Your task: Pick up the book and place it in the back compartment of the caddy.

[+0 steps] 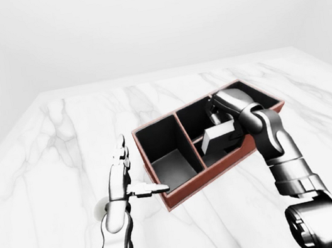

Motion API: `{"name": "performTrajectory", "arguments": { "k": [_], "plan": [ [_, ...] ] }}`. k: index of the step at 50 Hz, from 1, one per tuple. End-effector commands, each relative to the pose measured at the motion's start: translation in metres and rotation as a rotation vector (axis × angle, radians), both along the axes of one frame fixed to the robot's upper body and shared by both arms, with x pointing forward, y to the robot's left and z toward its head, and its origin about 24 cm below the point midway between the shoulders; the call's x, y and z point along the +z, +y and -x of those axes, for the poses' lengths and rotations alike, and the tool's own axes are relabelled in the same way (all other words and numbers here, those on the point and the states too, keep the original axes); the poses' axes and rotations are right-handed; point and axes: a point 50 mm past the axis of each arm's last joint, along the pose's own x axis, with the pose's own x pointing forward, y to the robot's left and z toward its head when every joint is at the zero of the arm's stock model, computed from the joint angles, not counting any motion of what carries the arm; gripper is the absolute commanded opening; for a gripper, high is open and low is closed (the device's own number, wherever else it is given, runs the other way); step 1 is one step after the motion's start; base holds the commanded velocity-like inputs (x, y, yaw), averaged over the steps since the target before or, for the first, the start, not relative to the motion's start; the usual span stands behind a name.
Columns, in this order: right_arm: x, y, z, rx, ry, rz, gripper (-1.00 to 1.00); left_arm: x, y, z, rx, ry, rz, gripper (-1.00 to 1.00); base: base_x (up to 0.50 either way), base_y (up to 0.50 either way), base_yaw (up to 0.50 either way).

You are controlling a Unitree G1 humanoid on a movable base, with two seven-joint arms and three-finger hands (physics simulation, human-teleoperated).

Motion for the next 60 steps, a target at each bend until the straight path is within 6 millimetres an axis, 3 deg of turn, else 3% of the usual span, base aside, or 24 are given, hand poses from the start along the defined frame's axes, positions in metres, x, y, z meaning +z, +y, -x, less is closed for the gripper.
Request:
{"name": "performTrajectory", "arguments": {
  "k": [1, 60],
  "plan": [
    [0.002, -0.001, -0.003, -0.008, -0.026, -0.014, -1.0, 0.0, 0.0, 0.0, -0.001, 0.001, 0.0, 1.0, 0.0, 0.0, 0.0],
    [-0.018, -0.006, -0.016, -0.062, -0.009, -0.019, -1.0, -0.002, 0.0, 0.0, 0.002, 0.007, -0.004, 1.0, 0.0, 0.0, 0.0]
  ]
}}
